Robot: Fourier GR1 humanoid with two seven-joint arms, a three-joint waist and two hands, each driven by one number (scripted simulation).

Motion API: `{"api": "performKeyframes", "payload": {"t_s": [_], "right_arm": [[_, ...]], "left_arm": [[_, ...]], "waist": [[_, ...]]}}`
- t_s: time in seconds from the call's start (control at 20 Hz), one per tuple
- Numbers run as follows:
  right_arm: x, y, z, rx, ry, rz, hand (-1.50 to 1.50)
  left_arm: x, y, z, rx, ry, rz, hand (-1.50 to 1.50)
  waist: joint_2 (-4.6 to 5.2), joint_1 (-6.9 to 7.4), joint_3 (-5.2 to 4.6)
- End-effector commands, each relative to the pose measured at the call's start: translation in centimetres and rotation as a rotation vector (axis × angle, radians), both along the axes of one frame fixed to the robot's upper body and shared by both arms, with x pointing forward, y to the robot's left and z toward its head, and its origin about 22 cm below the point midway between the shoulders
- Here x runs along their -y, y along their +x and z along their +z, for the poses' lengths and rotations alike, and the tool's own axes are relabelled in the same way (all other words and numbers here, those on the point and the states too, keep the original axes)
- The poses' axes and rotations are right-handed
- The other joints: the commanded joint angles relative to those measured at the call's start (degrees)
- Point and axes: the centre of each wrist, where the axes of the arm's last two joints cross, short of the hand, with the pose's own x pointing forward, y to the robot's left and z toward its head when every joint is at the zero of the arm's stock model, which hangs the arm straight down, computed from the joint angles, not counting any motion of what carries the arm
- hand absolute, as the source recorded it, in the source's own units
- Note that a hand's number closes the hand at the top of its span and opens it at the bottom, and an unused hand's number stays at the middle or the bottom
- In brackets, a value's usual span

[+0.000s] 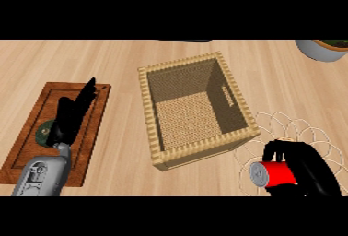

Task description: Pick the can from the placemat and place it in the basket

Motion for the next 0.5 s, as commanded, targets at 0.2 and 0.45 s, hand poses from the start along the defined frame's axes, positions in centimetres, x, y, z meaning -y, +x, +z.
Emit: {"api": "performKeyframes", "payload": {"t_s": [0.2, 0.45], "right_arm": [[-12.9, 1.4, 1.2, 0.0, -0.253, 0.169, 1.5], [-17.9, 0.2, 1.8, -0.016, -0.195, 0.178, 1.5]], "left_arm": [[2.1, 0.9, 0.7, 0.008, 0.009, -0.095, 0.0], [1.9, 1.4, 0.8, 0.004, 0.003, -0.065, 0.0]], "waist": [[0.03, 4.78, -0.22], [0.11, 3.33, 0.64]]}}
